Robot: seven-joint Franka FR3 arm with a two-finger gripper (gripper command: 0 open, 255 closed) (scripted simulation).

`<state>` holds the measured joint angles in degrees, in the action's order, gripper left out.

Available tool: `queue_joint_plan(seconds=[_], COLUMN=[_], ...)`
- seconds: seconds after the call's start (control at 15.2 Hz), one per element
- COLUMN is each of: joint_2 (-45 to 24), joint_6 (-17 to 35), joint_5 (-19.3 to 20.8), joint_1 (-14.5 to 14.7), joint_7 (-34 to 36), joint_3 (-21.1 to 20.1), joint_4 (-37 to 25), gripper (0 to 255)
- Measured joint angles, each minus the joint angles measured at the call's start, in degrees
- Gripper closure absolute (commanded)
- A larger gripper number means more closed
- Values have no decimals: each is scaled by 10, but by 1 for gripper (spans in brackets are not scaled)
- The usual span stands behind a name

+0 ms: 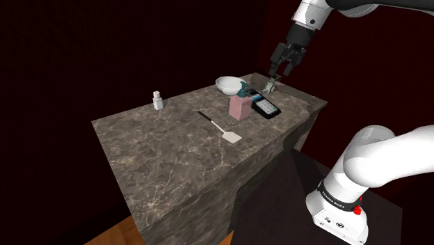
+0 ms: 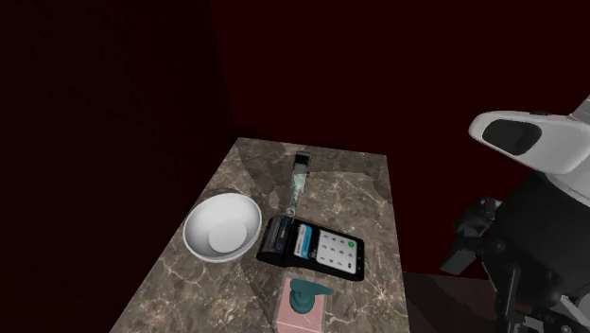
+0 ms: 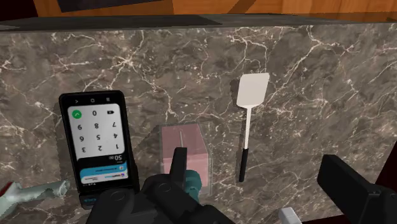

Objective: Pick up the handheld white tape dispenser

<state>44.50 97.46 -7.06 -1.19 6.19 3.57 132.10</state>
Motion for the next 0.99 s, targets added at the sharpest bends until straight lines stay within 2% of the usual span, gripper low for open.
queue_joint_plan(seconds=[0.13,0.46,0.99], joint_2=[-3,-51,-162], joint_6=[4,25,72], joint_5=[4,30,56], joint_1=[-1,-9,-14], joint_7=[-8,-77,-205], joint_3=[6,57,148], joint_4=[2,-14,-63], gripper=[0,0,0])
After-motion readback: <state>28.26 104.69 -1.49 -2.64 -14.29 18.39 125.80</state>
